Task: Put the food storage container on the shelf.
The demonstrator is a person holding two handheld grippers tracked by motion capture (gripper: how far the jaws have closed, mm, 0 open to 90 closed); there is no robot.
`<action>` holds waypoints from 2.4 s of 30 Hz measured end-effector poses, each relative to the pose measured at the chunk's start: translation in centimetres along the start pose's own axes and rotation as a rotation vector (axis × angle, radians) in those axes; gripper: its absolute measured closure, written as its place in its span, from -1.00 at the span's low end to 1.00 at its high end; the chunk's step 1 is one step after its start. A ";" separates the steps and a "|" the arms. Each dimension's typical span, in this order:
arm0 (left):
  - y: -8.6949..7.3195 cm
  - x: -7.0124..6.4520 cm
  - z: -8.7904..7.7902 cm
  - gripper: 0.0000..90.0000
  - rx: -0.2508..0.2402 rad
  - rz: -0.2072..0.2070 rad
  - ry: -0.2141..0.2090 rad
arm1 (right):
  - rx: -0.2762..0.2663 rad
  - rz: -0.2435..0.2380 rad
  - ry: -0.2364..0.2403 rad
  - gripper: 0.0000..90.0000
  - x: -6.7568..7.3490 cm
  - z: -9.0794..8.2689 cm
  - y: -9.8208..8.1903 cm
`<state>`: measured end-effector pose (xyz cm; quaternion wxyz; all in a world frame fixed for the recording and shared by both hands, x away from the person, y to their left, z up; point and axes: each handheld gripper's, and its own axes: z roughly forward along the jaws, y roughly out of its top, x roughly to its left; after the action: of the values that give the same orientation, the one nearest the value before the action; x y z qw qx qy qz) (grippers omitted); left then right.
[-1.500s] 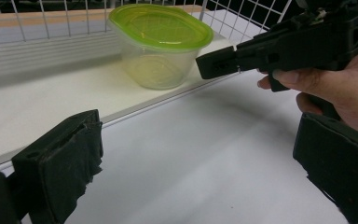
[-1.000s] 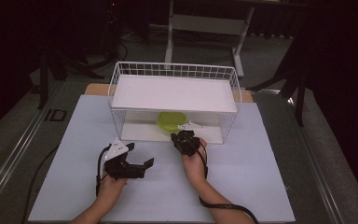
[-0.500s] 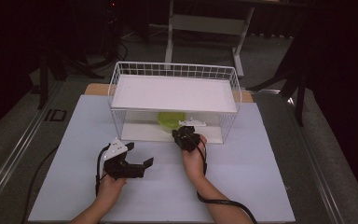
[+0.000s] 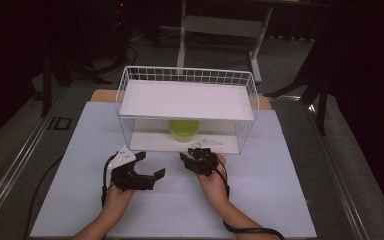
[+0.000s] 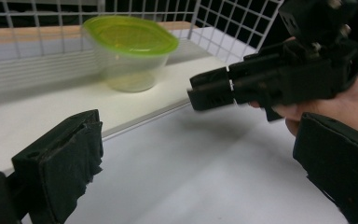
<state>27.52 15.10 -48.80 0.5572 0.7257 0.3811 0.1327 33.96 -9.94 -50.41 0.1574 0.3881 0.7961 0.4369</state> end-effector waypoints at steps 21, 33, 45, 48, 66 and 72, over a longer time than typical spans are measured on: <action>-0.5 -0.4 -2.9 -0.95 0.028 0.053 -0.048 | -0.062 0.027 0.068 -0.65 -1.0 -6.1 -2.1; -1.5 0.6 -4.4 -0.95 0.036 0.029 -0.030 | -0.065 0.001 0.076 -0.65 -1.7 -8.6 -3.6; -2.7 0.9 -5.4 -0.95 0.066 0.019 -0.030 | -0.057 -0.016 0.068 -0.66 -2.0 -10.7 -5.0; -2.8 0.9 -5.9 -0.95 0.066 0.021 -0.027 | -0.049 -0.024 0.058 -0.66 -2.0 -11.2 -5.3; -3.9 0.7 -6.6 -0.95 0.073 0.044 -0.044 | -0.027 -0.044 0.046 -0.66 -4.1 -13.5 -8.2; -4.1 0.9 -6.2 -0.95 0.078 0.040 -0.061 | 0.005 -0.085 0.059 -0.66 -4.0 -12.7 -8.6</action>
<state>22.64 20.44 -50.57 0.5369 0.7582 0.3542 0.1067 24.99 -22.96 -50.57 0.1512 0.3412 0.8173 0.4391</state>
